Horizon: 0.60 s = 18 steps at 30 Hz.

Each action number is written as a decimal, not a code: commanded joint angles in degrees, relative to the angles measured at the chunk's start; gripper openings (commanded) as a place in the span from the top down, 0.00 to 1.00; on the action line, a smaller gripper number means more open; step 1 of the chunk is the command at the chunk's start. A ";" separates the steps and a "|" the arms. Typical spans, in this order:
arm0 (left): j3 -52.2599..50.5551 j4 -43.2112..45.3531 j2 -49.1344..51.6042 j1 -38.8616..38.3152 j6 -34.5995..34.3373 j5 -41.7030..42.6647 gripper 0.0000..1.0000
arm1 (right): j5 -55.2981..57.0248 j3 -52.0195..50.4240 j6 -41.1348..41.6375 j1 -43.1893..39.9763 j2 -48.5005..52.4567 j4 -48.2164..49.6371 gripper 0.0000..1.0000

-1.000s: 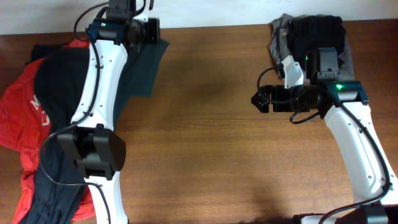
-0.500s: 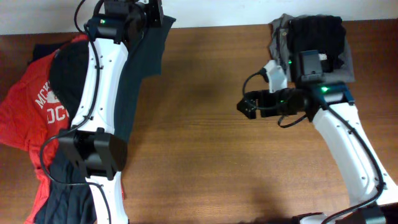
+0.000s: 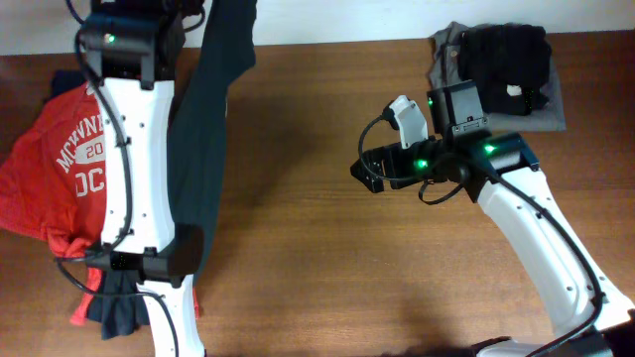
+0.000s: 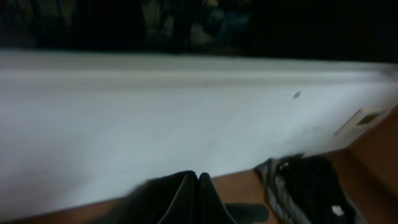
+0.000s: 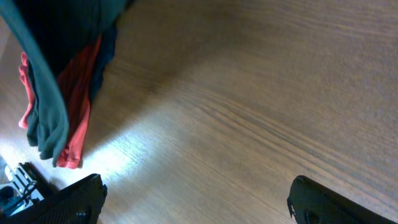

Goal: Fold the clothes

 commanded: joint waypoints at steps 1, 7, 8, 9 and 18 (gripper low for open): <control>5.86 -0.09 -1.18 -0.55 -0.55 1.29 0.99 | -1.03 -0.55 0.61 2.25 0.09 1.99 0.01; 9.46 -0.04 -1.22 -0.55 -0.57 1.29 0.99 | -1.05 -0.57 0.68 6.51 0.15 6.82 0.01; 9.64 -0.02 -1.22 -0.55 -0.57 1.29 0.99 | -1.03 -0.57 1.01 7.41 0.31 7.89 0.01; 9.64 0.07 -1.22 -0.55 -0.57 1.29 0.99 | -1.01 -0.57 2.14 8.50 0.44 9.38 0.01; 9.64 -0.15 -1.22 -0.55 -0.57 1.29 0.99 | -1.18 -0.57 12.20 20.79 7.85 26.60 0.00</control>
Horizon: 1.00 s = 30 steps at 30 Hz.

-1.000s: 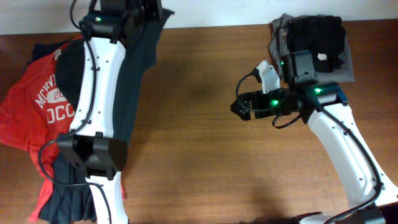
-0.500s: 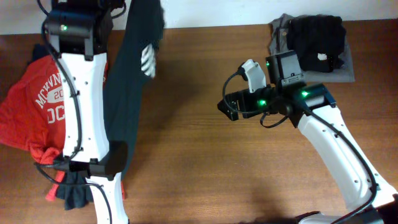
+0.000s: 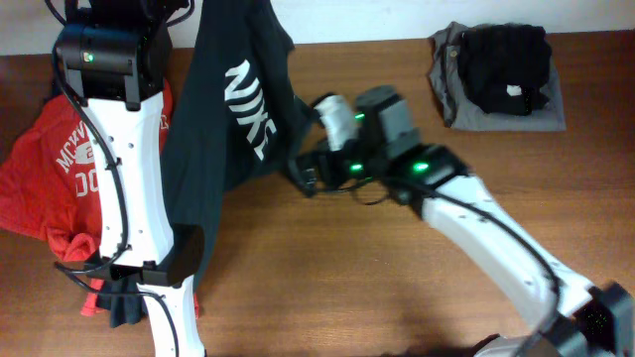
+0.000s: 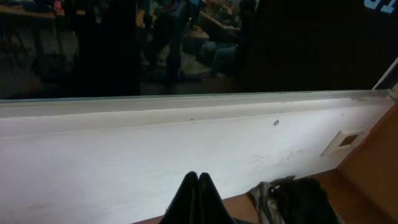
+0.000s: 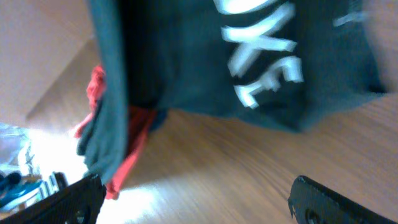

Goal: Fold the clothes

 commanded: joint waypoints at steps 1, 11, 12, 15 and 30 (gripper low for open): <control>1.14 0.57 -1.22 -0.33 -0.52 1.05 0.99 | -0.92 -0.42 5.95 5.81 4.61 5.66 0.00; 1.14 0.20 -1.22 -0.33 -0.52 1.05 0.99 | 2.64 -0.42 9.86 13.51 13.64 19.54 0.00; 1.14 0.20 -1.22 -0.33 -0.52 1.05 0.99 | 2.54 -0.42 10.67 13.84 14.64 20.90 0.01; 1.14 0.20 -1.22 -0.31 -0.52 1.03 0.99 | 2.54 -0.42 13.07 14.71 16.94 23.96 0.09; 1.14 6.21 -1.36 2.60 -2.54 -0.13 0.99 | 2.56 -0.42 23.28 19.30 23.28 27.26 0.78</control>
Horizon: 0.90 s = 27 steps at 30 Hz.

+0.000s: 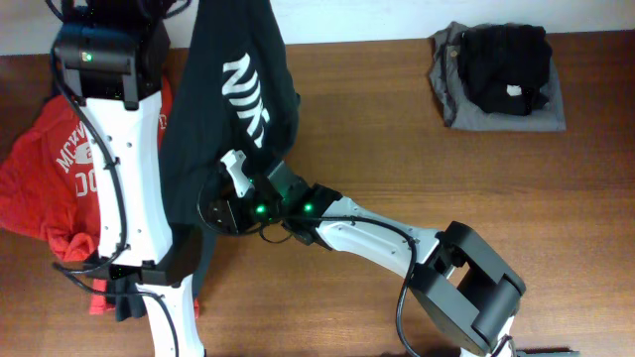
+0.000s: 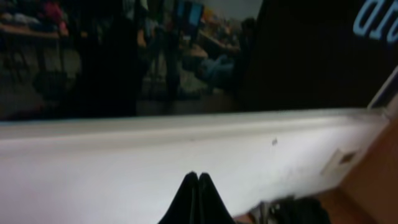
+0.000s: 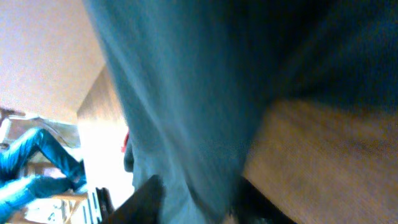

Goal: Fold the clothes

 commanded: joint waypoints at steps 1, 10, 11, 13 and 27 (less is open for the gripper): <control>1.14 1.60 -1.44 2.40 -1.75 -0.90 0.99 | 0.50 -0.04 2.45 0.22 0.85 -1.73 0.93; 1.14 1.18 -2.93 9.40 -5.55 -1.33 0.99 | -3.41 -0.02 0.55 -8.33 -4.70 -8.59 0.96; 1.14 1.03 -3.17 9.84 -5.53 -0.96 0.99 | -3.39 -0.02 -0.31 -9.31 -5.92 -10.21 0.96; 1.14 -0.11 -3.82 10.49 -5.49 -0.98 0.99 | -2.51 -0.02 -5.70 -13.22 -11.93 -19.61 0.96; 1.14 -5.64 -5.57 11.28 -5.31 -0.94 0.99 | 1.68 0.09 -19.78 -43.78 -45.53 -51.71 0.96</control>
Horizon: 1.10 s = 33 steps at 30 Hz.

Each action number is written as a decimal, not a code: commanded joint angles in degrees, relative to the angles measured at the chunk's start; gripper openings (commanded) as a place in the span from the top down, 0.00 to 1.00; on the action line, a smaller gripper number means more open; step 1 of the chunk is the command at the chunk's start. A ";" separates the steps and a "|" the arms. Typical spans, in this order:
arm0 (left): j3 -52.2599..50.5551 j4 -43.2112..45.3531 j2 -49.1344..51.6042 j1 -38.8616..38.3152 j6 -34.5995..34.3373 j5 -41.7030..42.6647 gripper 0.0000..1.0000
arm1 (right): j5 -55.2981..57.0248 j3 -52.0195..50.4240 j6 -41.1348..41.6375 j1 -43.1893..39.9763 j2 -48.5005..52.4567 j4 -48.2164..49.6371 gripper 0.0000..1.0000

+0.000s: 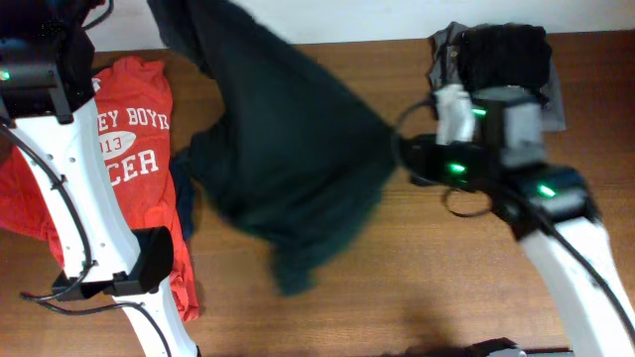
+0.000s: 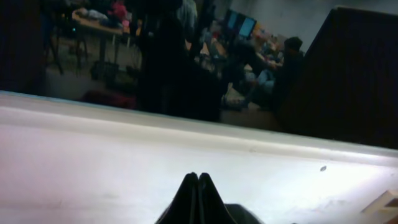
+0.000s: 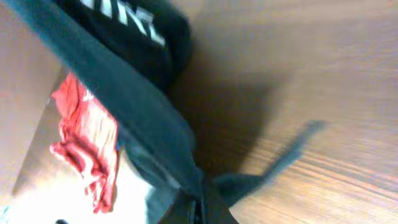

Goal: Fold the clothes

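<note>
A dark green Nike shirt hangs stretched in the air between my two grippers. My left gripper is shut, with a bit of dark cloth showing just under its fingers; it holds the shirt's top corner high at the far left. At the table's middle right my right gripper is shut on the shirt's other edge, its fingertips pinching the fabric. The shirt's lower tail droops toward the table.
A red printed T-shirt lies at the left under the left arm, and also shows in the right wrist view. A pile of folded dark and grey clothes sits at the back right. Bare wood spans the front.
My right gripper was low at the shirt's hem beside the left arm; now it is shut on the shirt at the middle right, stretching it wide. The left arm has shifted left, uncovering the red T-shirt.
My left gripper held the green shirt hanging narrow at the left while my right gripper stood open at the middle right. The right gripper was then open beside the shirt's logo, then down at its lower hem. Now both grip the shirt, spread between them.
</note>
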 commanded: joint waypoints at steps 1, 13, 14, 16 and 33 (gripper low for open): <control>1.11 -0.57 -2.21 0.42 -0.57 -0.17 0.99 | 0.74 0.42 -3.74 -6.27 -5.38 -2.21 0.96; 1.11 -18.75 -19.04 0.42 5.46 -2.67 0.99 | 0.98 15.23 -12.55 -29.64 -13.94 -10.97 0.96; 1.11 -19.58 -20.28 0.42 6.12 -3.43 0.99 | 1.01 17.03 -13.00 -29.62 -13.94 -12.37 0.96; 1.11 -22.01 -23.82 0.42 7.69 -5.49 0.99 | 1.03 21.84 -13.88 -29.64 -13.97 -16.50 0.96; 1.09 -29.31 -40.70 0.42 12.85 -12.87 0.99 | 1.03 48.41 -14.67 -29.62 -13.97 -42.07 0.96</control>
